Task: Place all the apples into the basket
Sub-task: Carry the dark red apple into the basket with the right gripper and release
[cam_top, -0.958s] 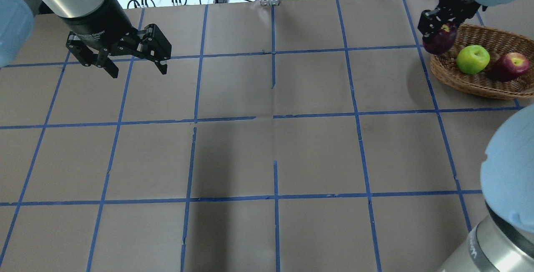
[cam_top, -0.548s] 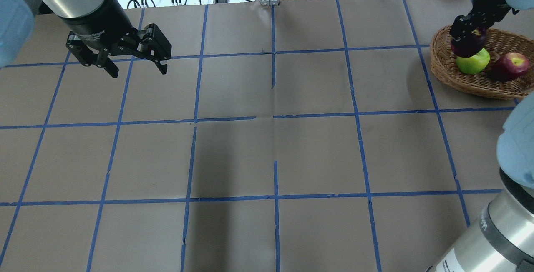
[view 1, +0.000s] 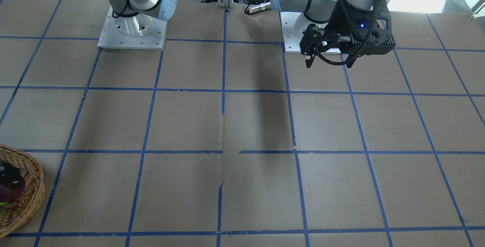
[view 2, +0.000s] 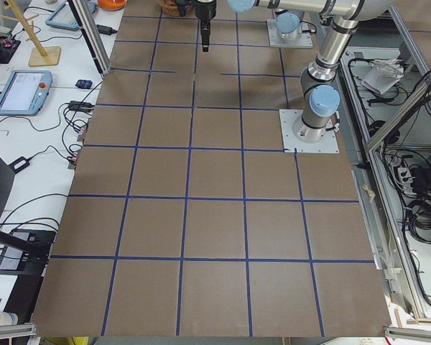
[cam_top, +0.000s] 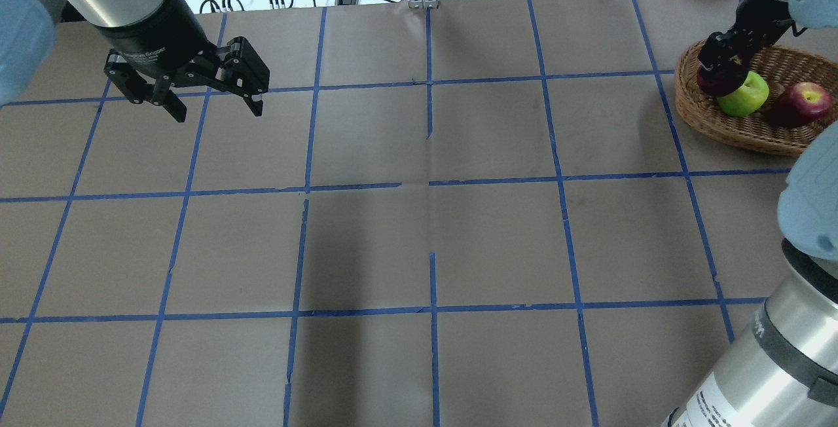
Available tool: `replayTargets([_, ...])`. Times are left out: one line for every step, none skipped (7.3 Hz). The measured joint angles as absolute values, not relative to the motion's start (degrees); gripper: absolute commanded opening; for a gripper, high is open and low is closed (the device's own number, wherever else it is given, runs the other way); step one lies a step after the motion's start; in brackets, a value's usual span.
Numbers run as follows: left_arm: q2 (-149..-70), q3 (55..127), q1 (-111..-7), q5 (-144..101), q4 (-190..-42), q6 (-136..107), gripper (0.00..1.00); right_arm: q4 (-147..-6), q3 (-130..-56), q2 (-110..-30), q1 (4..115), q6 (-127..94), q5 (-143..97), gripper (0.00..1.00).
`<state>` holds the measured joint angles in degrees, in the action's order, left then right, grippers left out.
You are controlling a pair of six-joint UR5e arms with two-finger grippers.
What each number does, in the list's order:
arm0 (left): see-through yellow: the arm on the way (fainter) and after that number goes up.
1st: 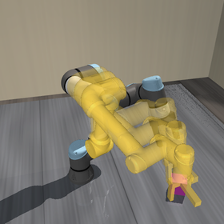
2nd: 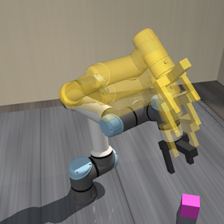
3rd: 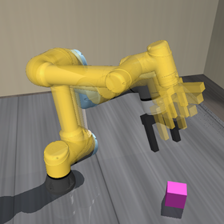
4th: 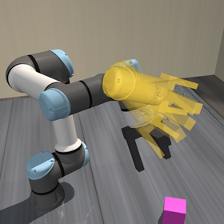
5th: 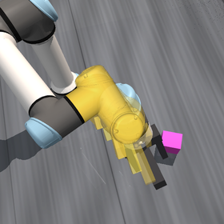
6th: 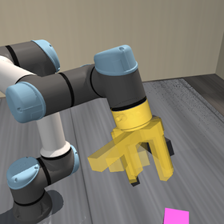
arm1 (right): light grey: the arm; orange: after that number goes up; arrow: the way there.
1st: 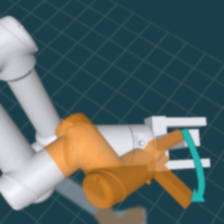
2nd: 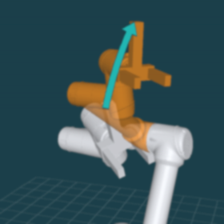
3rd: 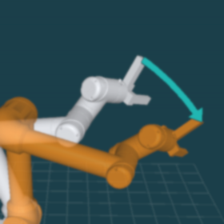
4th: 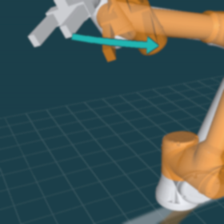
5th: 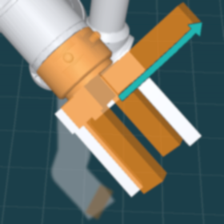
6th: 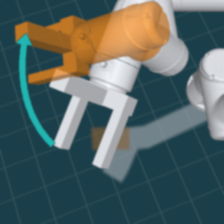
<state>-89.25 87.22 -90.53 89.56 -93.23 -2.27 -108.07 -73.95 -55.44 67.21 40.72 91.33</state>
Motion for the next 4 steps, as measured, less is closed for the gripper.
replayTargets([-89.24,87.22,-90.53,89.56,-93.24,-2.28,1.00,-108.71,-73.95,-54.73,67.13,40.50,91.27,1.00])
replayTargets([-89.22,87.22,-90.53,89.56,-93.25,-2.28,1.00,-109.47,-73.89,-54.17,67.04,40.42,91.30,1.00])
replayTargets([-89.22,87.20,-90.53,89.56,-93.23,-2.28,1.00,-109.83,-73.31,-53.91,67.01,40.45,91.56,1.00])
replayTargets([-89.23,87.19,-90.53,89.56,-93.19,-2.29,1.00,-109.36,-71.60,-53.88,67.06,40.56,91.97,1.00])
